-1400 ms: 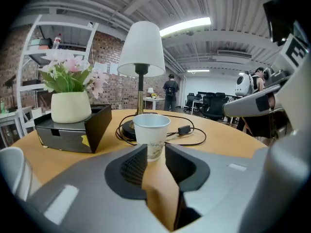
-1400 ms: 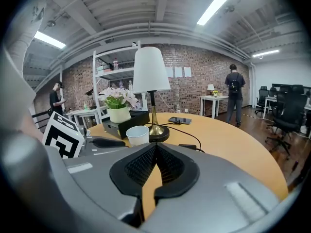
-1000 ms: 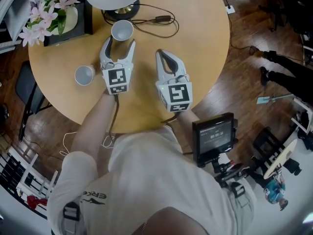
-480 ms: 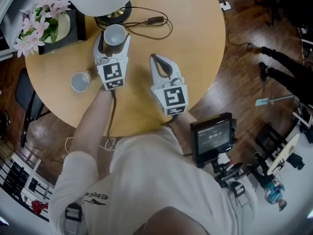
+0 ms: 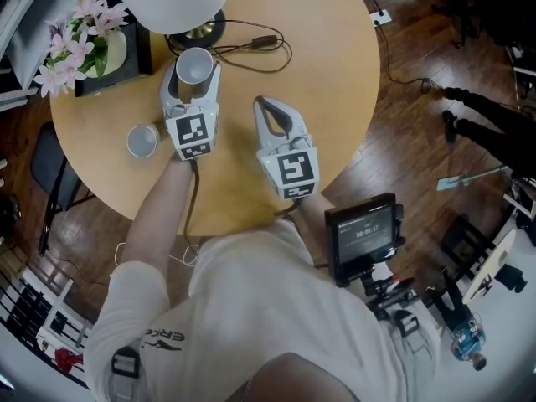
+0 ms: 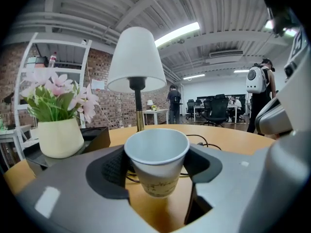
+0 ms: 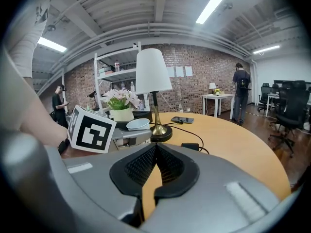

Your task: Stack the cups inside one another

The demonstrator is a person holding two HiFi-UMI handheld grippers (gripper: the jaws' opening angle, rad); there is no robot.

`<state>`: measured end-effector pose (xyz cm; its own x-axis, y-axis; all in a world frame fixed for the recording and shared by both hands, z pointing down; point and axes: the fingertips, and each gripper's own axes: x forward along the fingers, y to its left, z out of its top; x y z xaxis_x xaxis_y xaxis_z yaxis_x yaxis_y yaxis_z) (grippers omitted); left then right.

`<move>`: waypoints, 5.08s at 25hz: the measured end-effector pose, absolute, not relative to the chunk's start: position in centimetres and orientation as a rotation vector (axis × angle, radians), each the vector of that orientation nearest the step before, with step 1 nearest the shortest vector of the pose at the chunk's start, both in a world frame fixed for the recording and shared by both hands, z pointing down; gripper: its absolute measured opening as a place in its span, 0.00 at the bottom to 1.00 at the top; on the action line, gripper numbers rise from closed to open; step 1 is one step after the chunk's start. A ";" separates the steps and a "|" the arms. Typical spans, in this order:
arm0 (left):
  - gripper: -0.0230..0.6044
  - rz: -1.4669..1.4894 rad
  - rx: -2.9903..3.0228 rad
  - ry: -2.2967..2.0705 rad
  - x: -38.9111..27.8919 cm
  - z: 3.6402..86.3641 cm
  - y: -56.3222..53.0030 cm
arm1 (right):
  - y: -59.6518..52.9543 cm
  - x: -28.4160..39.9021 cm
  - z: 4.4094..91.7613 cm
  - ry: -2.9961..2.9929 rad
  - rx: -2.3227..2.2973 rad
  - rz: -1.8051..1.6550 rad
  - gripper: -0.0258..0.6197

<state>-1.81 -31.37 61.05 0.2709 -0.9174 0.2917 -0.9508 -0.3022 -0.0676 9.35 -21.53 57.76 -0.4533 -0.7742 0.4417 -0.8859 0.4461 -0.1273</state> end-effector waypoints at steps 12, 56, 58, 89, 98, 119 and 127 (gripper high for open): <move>0.57 0.257 2.523 -1.842 -2.8 49.3 -28.4 | -21.0 8.8 48.3 -2.465 1.517 0.274 0.06; 0.57 0.345 2.294 -1.972 -17.3 50.2 -17.4 | -15.0 -1.7 40.8 -2.604 1.346 0.037 0.06; 0.57 0.372 2.289 -1.958 -17.2 51.1 -17.6 | -15.2 -1.6 41.5 -2.593 1.346 0.053 0.06; 0.67 0.532 2.277 -1.780 -15.7 58.0 -17.9 | -17.2 -2.3 45.6 -2.546 1.312 0.166 0.06; 0.67 0.496 2.296 -1.809 -16.0 56.7 -17.7 | -17.1 -3.0 45.0 -2.563 1.305 0.152 0.06; 0.04 0.172 2.443 -2.019 -16.8 43.4 -13.6 | -13.8 -4.7 38.6 -2.670 1.357 -0.014 0.06; 0.04 -0.010 2.525 -1.997 -16.0 38.0 -11.0 | -11.2 -4.6 36.0 -2.693 1.399 -0.072 0.06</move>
